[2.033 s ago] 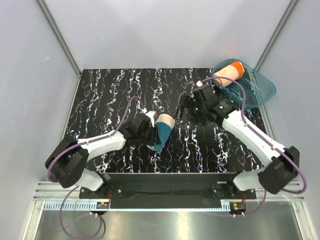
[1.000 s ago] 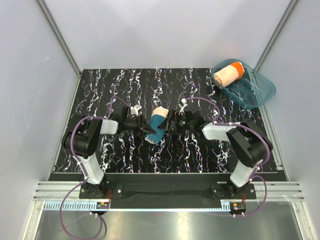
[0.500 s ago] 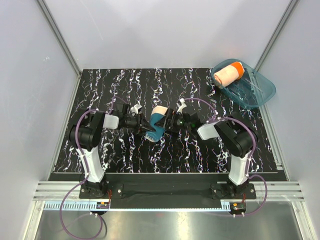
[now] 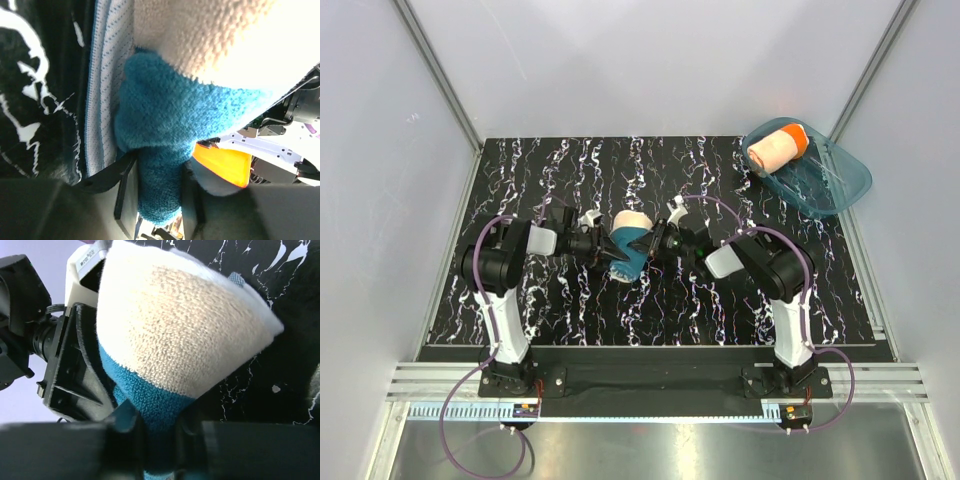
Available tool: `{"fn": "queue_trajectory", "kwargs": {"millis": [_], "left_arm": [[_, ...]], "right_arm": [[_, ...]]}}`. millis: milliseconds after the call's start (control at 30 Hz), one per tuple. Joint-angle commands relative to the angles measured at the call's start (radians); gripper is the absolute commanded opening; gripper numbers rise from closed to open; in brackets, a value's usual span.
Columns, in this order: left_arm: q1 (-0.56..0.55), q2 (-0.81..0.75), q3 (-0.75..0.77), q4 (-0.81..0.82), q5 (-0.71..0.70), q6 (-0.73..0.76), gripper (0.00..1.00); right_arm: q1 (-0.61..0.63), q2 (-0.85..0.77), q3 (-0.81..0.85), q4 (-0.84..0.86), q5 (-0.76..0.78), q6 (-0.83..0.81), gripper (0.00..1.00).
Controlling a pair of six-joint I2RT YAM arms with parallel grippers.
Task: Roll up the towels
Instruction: Place the rolled towel into the container
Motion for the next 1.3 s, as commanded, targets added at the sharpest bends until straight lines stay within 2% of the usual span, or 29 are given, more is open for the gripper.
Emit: {"fn": "queue_trajectory", "kwargs": {"millis": [0, 67, 133, 233, 467, 633, 800, 900, 967, 1100, 1267], "left_arm": [[0.002, 0.046, -0.057, -0.115, -0.246, 0.059, 0.44], [0.002, -0.004, -0.057, -0.141, -0.262, 0.068, 0.50], [0.002, -0.056, -0.048, -0.218, -0.311, 0.104, 0.61], [0.002, -0.177, -0.016, -0.343, -0.367, 0.157, 0.72], [0.002, -0.512, 0.061, -0.588, -0.482, 0.289, 0.91], [0.002, -0.685, 0.046, -0.661, -0.526, 0.366, 0.93], [0.002, -0.814, -0.009, -0.712, -0.605, 0.456, 0.93], [0.002, -0.845, -0.026, -0.723, -0.629, 0.479, 0.93], [0.000, -0.854, -0.019, -0.717, -0.596, 0.496, 0.93], [0.002, -0.853, -0.005, -0.738, -0.614, 0.516, 0.93], [-0.006, -0.863, -0.025, -0.726, -0.605, 0.509, 0.93]], "right_arm": [[0.034, 0.003, 0.000, 0.050, -0.005, 0.035, 0.06], [0.034, -0.017, -0.009, 0.049, -0.005, 0.052, 0.02], [0.034, -0.063, -0.011, 0.009, 0.014, 0.055, 0.01], [0.028, -0.149, 0.018, -0.126, 0.061, 0.030, 0.00], [-0.072, -0.305, 0.112, -0.365, 0.043, 0.012, 0.00], [-0.182, -0.436, 0.233, -0.568, 0.042, -0.063, 0.00], [-0.383, -0.503, 0.403, -0.761, 0.034, -0.148, 0.00], [-0.530, -0.494, 0.480, -0.786, -0.008, -0.139, 0.00], [-0.632, -0.473, 0.513, -0.795, -0.029, -0.139, 0.00], [-0.765, -0.433, 0.555, -0.751, -0.040, -0.102, 0.00], [-0.863, -0.343, 0.596, -0.699, -0.038, -0.094, 0.00]]}}
